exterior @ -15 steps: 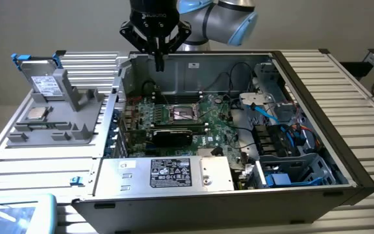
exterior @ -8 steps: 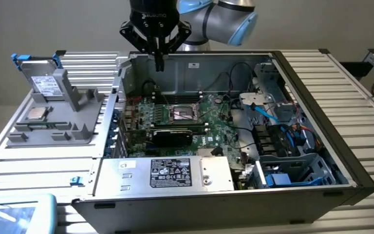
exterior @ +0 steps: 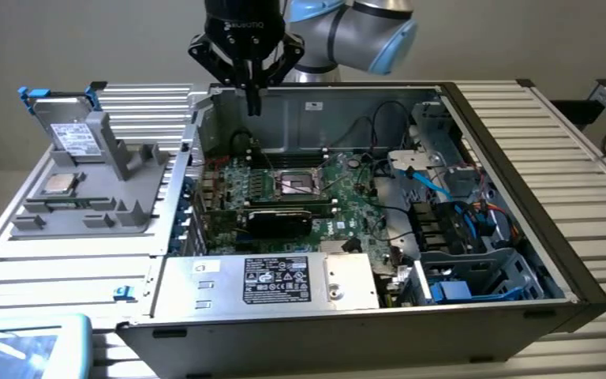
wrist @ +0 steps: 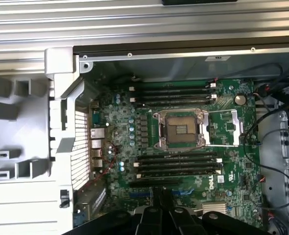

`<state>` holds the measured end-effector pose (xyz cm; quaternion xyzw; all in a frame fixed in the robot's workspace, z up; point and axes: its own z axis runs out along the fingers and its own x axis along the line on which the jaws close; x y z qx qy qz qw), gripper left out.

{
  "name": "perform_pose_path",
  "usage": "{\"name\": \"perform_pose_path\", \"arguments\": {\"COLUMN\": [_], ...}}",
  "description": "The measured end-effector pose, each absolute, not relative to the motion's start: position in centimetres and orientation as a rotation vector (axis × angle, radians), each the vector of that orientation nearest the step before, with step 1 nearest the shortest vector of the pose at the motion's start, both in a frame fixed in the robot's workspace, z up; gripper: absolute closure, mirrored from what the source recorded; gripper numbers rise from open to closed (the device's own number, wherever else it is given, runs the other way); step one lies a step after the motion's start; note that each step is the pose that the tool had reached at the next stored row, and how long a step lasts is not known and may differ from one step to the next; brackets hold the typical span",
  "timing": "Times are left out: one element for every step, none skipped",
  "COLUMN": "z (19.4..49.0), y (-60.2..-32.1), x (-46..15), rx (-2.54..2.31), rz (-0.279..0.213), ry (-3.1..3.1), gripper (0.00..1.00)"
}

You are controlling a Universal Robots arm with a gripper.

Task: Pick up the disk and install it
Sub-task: 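Reach for the disk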

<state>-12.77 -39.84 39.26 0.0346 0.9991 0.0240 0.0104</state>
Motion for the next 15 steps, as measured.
{"name": "perform_pose_path", "arguments": {"z": [39.3,39.3,39.3,39.3,39.3,39.3,39.3,39.3,39.3,39.3,39.3,39.3,39.3,39.3,39.2], "y": [-39.8,-39.8,-39.8,-39.7,-39.7,-39.7,-39.6,-39.6,-39.6,-39.6,-39.6,-39.5,-39.5,-39.5,-39.5], "x": [-13.2,-13.6,-14.1,-14.5,-15.0,-15.4,-15.9,-16.4,-16.8,-17.3,-17.7,-18.2,-18.6,-19.1,-19.5], "rx": [0.108,0.108,0.108,0.108,0.108,0.108,0.108,0.108,0.108,0.108,0.108,0.108,0.108,0.108,0.108], "rz": [0.075,0.075,0.075,0.075,0.075,0.075,0.075,0.075,0.075,0.075,0.075,0.075,0.075,0.075,0.075], "ry": [3.118,3.118,3.118,3.118,3.118,3.117,3.118,3.118,3.118,3.118,3.118,3.118,3.118,3.118,3.118], "gripper": [0.89,0.89,0.89,0.89,0.89,0.89,0.89,0.89,0.89,0.89,0.89,0.89,0.89,0.89,0.89]}}
